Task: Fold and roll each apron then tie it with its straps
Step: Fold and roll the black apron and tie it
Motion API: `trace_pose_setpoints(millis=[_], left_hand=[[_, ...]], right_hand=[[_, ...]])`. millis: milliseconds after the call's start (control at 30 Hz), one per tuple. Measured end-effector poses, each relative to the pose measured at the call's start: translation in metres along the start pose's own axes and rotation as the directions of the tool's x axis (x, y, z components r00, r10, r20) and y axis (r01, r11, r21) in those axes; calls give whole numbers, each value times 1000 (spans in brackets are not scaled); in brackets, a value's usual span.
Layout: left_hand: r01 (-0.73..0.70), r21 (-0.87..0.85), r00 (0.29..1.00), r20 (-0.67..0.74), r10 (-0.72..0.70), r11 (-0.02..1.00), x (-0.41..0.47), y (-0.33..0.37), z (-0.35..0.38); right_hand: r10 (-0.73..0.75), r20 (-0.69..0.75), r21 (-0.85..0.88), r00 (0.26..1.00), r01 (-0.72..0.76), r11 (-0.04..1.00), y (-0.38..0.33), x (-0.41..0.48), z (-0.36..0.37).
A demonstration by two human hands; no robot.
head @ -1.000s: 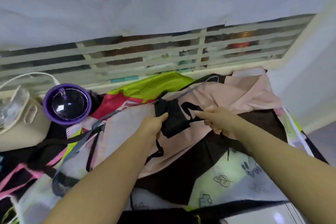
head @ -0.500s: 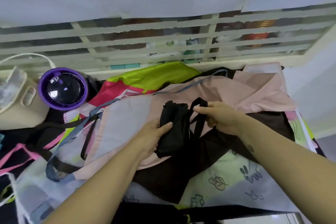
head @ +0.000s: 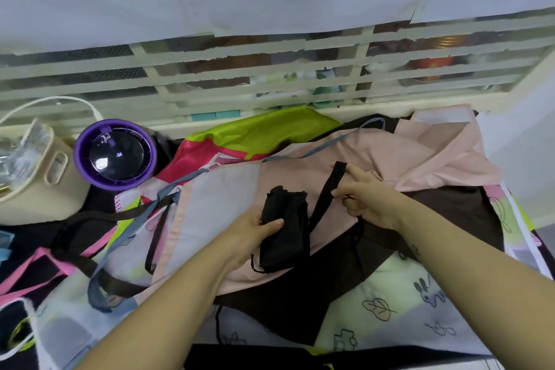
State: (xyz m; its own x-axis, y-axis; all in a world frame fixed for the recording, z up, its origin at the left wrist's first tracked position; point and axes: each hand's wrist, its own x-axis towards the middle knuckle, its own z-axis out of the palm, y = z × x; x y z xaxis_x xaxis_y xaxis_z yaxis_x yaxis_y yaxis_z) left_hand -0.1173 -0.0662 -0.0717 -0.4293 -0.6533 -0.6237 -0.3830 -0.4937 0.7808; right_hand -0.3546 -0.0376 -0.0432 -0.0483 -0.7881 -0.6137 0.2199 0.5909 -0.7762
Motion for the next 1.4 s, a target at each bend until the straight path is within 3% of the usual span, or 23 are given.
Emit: trace_pose_setpoints(millis=[167,267,333,467,567,700,767,900,967,1033,1067,1167,1267,1300,1400], left_hand=[[-16,-20,985,169,20,1000,-3,4,6],[-12,-39,980,197,20,999,-4,3,5],[-26,-5,987,156,26,1000,-4,1,3],[-90,182,992,-69,104,979,1,-10,-2],[-72,328,971,-192,141,942,3,-15,4],[-80,361,955,-238,175,929,3,-20,13],[-63,340,954,-257,157,938,5,-22,13],[-51,312,952,-272,140,949,6,-24,14],[-53,312,949,-279,145,948,7,-26,15],[-42,324,946,-293,142,945,9,-27,16],[-45,338,941,-302,153,940,10,-27,17],[-91,360,929,-304,209,929,13,-30,17],[-97,378,918,-322,229,921,14,-32,17],[-102,395,916,-320,241,913,15,-33,17],[-161,455,915,-264,306,876,11,-32,15]], right_hand=[[-41,-91,-200,995,22,979,3,7,5],[-179,-162,-370,970,108,922,9,9,13],[-236,-193,-444,952,129,887,12,11,16],[-252,-241,-661,937,31,750,10,10,18],[-117,-126,-653,985,6,757,-1,5,23],[113,6,-662,994,-81,745,-20,0,12],[103,-23,-769,994,-83,633,-22,0,4],[35,18,-996,999,15,84,-14,-16,8],[75,53,-998,996,56,-39,-7,-34,17],[109,125,-992,986,127,-14,-6,-50,32],[92,200,-979,975,194,66,-8,-53,39],[-70,297,-872,952,301,386,-14,-48,64],[-51,233,-654,971,195,731,1,-33,85],[-32,220,-606,975,162,779,11,-27,87],[-57,190,-663,980,171,729,35,-19,86]])
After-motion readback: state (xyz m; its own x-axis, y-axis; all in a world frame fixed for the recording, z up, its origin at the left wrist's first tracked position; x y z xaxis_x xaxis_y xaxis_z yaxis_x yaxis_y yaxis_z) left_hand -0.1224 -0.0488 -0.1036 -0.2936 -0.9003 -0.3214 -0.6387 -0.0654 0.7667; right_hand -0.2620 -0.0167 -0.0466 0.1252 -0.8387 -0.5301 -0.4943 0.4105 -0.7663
